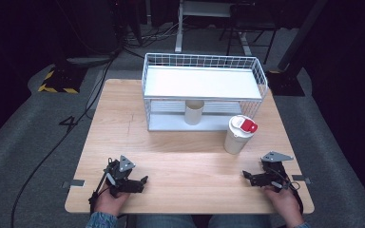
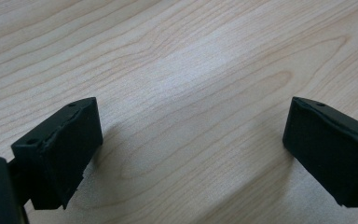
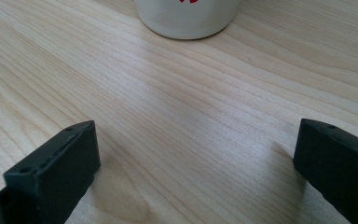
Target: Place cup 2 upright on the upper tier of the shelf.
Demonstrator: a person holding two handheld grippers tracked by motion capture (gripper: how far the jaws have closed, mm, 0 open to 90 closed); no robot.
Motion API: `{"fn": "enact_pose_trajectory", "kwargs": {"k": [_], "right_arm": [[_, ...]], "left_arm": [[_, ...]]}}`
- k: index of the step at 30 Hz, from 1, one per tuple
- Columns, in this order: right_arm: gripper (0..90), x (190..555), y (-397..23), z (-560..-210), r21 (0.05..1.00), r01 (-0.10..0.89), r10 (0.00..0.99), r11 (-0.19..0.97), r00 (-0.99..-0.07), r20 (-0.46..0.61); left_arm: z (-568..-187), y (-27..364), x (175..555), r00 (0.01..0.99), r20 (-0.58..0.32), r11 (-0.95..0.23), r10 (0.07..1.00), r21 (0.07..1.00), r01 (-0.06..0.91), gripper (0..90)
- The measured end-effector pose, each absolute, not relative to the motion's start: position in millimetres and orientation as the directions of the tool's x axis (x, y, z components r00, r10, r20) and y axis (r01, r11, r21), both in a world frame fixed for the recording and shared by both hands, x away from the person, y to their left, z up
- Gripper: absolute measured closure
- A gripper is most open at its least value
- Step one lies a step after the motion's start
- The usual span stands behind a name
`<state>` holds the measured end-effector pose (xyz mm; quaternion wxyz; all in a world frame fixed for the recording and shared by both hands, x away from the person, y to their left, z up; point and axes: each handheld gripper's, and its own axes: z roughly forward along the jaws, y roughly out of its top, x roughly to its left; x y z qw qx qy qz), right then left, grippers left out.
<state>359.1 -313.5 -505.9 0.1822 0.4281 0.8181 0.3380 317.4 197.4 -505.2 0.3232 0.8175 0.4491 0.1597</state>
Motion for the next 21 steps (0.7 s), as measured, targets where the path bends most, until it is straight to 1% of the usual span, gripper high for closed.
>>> {"fn": "enact_pose_trajectory", "kwargs": {"k": [3, 15, 21], "right_arm": [[0.4, 359.1, -313.5, -506.0, 0.71, 0.577, 0.823, 0.404, -0.568, -0.007], [0.1, 359.3, -314.2, -506.0, 0.709, 0.574, 0.817, 0.41, -0.577, -0.005], [2.6, 359.1, -315.6, -504.7, 0.707, 0.578, 0.819, 0.408, -0.574, -0.003]], "left_arm": [[-505.5, 196.7, 318.7, 0.538, -0.026, -0.384, 0.842, 0.671, 0.634, 3.1], [-505.7, 196.3, 320.8, 0.536, -0.027, -0.384, 0.844, 0.669, 0.636, 2.4], [-505.7, 196.2, 321.3, 0.537, -0.025, -0.384, 0.843, 0.67, 0.635, 2.3]]}}
